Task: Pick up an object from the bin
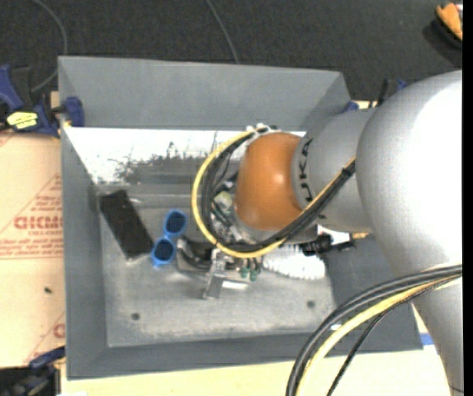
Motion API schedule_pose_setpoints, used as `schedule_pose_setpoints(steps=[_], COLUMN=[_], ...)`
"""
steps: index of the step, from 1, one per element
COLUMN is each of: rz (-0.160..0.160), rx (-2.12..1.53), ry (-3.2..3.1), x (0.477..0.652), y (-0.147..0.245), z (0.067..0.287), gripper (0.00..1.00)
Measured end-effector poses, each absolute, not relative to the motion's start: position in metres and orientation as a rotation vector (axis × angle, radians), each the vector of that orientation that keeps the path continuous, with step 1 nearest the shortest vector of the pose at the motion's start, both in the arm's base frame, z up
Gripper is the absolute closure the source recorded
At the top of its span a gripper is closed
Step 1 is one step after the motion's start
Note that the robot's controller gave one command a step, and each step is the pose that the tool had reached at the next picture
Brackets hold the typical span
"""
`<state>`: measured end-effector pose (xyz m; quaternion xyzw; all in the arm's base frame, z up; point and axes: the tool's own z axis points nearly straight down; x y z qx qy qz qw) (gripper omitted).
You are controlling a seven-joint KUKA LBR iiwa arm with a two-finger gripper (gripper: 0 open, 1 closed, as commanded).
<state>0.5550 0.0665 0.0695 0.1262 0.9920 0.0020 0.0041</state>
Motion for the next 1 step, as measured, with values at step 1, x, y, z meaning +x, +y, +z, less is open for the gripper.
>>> schedule_pose_setpoints(steps=[1], rz=[0.003], rx=[0.134], ry=[3.142], x=[0.5868], y=[0.0357], z=[0.0713], gripper=[1.00])
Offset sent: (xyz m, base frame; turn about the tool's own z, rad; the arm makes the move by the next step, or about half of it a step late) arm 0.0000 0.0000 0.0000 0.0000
